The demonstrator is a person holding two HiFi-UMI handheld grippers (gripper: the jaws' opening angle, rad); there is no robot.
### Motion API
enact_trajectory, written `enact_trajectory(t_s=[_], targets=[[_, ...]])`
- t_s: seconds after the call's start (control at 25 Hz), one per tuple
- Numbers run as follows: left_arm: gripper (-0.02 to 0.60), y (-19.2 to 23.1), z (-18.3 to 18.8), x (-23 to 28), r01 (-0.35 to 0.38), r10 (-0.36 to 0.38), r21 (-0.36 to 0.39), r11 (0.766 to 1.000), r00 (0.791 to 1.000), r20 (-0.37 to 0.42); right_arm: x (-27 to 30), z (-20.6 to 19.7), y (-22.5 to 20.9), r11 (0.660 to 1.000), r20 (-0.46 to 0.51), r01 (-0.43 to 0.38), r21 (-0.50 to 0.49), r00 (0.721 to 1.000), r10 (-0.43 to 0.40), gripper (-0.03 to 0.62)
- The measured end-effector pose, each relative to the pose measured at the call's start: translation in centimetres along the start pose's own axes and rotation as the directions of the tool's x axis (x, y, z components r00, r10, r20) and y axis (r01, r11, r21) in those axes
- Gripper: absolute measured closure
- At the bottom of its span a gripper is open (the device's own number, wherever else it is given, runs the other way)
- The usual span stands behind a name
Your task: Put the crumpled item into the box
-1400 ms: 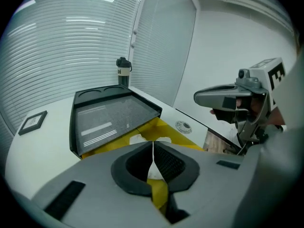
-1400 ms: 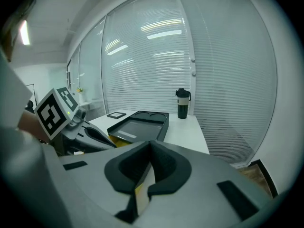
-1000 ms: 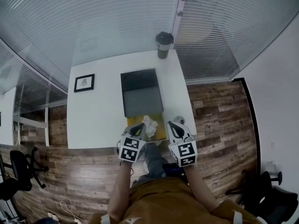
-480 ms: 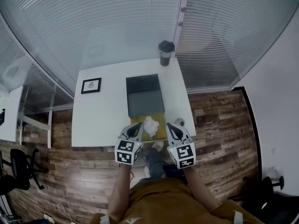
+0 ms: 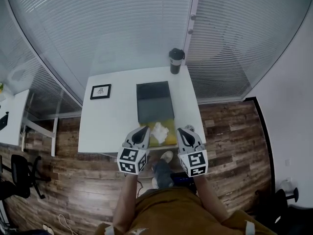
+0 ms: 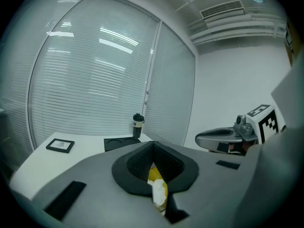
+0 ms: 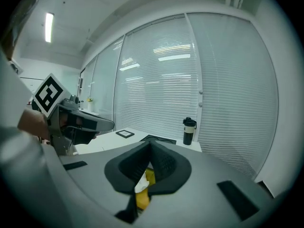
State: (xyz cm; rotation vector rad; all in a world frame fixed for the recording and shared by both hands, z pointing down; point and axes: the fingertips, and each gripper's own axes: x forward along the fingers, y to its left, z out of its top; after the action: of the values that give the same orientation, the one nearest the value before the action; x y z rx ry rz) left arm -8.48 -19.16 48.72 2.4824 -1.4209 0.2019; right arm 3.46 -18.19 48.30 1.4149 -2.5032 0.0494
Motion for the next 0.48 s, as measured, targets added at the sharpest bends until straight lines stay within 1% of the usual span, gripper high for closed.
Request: enact_trajectory(t_s=[0.12,0.24,0.4,0.48], targets=[[0.558,0.1,0.5,-0.7,-0.007,0.007,0.004,1.0,0.999,0.032,-0.3,0.3,-0.2,1.0,0.011,0.013,-0.002,1.0,-0.013,0.582],[0.558,0.2,0.6,-1.2,-0.014,0.014,0.004,1.0,0.999,0.037,-0.6,0.3,-0.2,1.0,0.012,0.018,-0.002,1.0,-0.018,0.582],[0.558,0.4,0.6,-1.5,-0.027,0.026,0.029,0.999,0.999,0.034,-0.8,0.1,0.3,1.0,0.004,0.011,0.0,1.0,-0.011,0.582],[0.558,0.5,0.6,-1.7,-0.027,0.026,0.025,0.999,0.999,0.037,-0.8,-0.1,0.5,1.0,0.001,0.011,0.001,1.0,-0.011,0.582]])
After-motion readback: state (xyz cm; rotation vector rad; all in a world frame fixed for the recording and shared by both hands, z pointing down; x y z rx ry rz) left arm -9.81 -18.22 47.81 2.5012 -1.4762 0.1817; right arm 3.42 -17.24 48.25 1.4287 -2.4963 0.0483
